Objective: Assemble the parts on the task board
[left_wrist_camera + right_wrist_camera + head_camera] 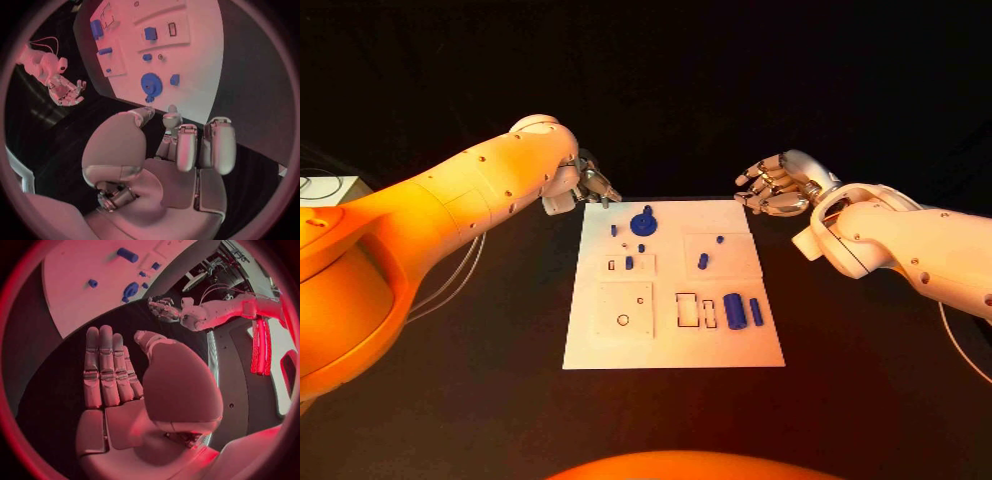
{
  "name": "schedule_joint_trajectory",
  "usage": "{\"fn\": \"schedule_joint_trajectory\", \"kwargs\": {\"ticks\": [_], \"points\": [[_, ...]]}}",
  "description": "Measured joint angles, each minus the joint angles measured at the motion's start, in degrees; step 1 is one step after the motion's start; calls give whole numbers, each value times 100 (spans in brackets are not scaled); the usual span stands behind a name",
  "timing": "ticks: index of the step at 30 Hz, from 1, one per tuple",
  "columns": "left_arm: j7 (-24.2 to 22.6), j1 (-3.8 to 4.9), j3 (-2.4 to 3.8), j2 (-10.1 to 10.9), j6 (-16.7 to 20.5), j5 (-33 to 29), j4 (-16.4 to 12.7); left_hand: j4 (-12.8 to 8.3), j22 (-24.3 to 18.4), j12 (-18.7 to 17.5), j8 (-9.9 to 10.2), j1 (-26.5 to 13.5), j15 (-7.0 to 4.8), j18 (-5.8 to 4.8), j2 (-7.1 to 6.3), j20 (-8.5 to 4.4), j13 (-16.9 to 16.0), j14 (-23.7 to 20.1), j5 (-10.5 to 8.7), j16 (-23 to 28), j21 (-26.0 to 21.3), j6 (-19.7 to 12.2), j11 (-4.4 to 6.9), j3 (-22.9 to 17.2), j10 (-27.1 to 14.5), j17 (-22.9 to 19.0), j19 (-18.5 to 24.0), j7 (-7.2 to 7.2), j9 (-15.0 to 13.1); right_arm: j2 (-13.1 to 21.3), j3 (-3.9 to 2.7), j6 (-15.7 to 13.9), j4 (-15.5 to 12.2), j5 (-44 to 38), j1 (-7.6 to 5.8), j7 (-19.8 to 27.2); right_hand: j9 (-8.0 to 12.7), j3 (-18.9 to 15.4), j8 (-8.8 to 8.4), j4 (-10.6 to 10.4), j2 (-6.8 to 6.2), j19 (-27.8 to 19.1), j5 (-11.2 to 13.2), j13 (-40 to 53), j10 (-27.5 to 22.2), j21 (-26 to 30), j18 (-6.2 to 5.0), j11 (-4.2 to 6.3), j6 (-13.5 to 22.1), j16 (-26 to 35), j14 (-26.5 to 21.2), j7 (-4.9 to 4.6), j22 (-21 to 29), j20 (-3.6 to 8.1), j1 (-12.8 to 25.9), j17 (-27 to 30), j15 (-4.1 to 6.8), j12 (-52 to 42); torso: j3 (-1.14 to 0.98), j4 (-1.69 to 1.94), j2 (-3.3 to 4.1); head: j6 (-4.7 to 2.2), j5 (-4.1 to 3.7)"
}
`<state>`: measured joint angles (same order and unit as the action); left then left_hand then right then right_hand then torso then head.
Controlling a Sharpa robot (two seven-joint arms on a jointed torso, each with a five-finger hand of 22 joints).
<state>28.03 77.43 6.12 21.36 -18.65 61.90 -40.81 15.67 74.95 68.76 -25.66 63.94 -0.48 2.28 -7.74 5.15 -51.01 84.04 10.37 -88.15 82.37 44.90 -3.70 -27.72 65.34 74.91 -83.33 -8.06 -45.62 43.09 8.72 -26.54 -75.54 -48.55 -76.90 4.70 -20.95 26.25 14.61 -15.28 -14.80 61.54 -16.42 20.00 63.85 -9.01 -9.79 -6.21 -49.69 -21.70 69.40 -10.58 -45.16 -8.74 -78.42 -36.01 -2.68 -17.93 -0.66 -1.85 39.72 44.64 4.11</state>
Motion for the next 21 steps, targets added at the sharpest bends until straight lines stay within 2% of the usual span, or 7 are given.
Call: {"fn": "schedule_joint_trajectory", "kwargs": {"ticks": [3, 6, 9, 14, 21], "points": [[-4, -1, -35, -42, -10, 1, 90, 38, 0, 0, -114, -18, 0, -1, -30, 0, 11, 0, 0, -27, 31, 0, 14, 71, 13, 0, 0, -1, -55, 2, -2, -46, 4, 84, -23, 107, 37, 97, -88, 97, -23, -205, 0, -491, 63, 347, 0, -66, -57, 523, -313, -57, 349, -145, 23, 218, -131, 504, 3, -7, 27, -15, 31], [-4, -5, -84, -67, -35, 2, 142, 63, 0, 25, -233, -24, 0, -4, -35, 0, 11, 0, 0, -28, 31, 18, 42, 146, 42, 0, 0, 17, -128, 1, -4, -122, 27, 223, -48, 277, 69, 179, -167, 179, -23, -306, -50, -796, 28, 516, 0, -135, -53, 831, -456, -64, 600, -246, 23, 374, -214, 777, 8, -13, 52, -36, 79], [-3, -9, -117, -81, -78, 10, 169, 77, -1, 28, -388, -25, 0, -5, -36, -33, -4, 0, 0, -28, 67, 49, 73, 220, 73, 0, -33, 48, -226, 1, -6, -257, 53, 405, -65, 485, 73, 211, -167, 224, -23, -314, -78, -908, 31, 516, 0, -138, -47, 907, -464, -87, 690, -254, 23, 424, -222, 846, 10, -17, 69, -51, 119], [8, -10, -178, -111, -165, 63, 211, 99, -1, 46, -525, -124, -22, -6, -40, -33, -23, -22, 0, -49, 67, 16, 94, 376, 94, 0, -32, 81, -327, -2, -10, -539, 104, 750, -89, 799, 89, 205, -212, 273, -14, -314, -134, -999, 65, 515, 0, -172, -62, 942, -464, -115, 757, -254, 14, 460, -222, 886, 21, -15, 87, -64, 157], [26, -13, -243, -136, -329, 121, 246, 115, -1, 46, -587, -229, -44, -7, -43, -53, -23, 1, 0, -49, 67, -26, 94, 560, 94, 0, -52, 123, -386, -1, -11, -847, 149, 1073, -103, 1017, 111, 207, -267, 352, -14, -314, -167, -1117, 73, 515, 1, -180, -21, 1050, -442, -156, 857, -254, 14, 518, -244, 964, 25, -16, 95, -42, 193]]}}
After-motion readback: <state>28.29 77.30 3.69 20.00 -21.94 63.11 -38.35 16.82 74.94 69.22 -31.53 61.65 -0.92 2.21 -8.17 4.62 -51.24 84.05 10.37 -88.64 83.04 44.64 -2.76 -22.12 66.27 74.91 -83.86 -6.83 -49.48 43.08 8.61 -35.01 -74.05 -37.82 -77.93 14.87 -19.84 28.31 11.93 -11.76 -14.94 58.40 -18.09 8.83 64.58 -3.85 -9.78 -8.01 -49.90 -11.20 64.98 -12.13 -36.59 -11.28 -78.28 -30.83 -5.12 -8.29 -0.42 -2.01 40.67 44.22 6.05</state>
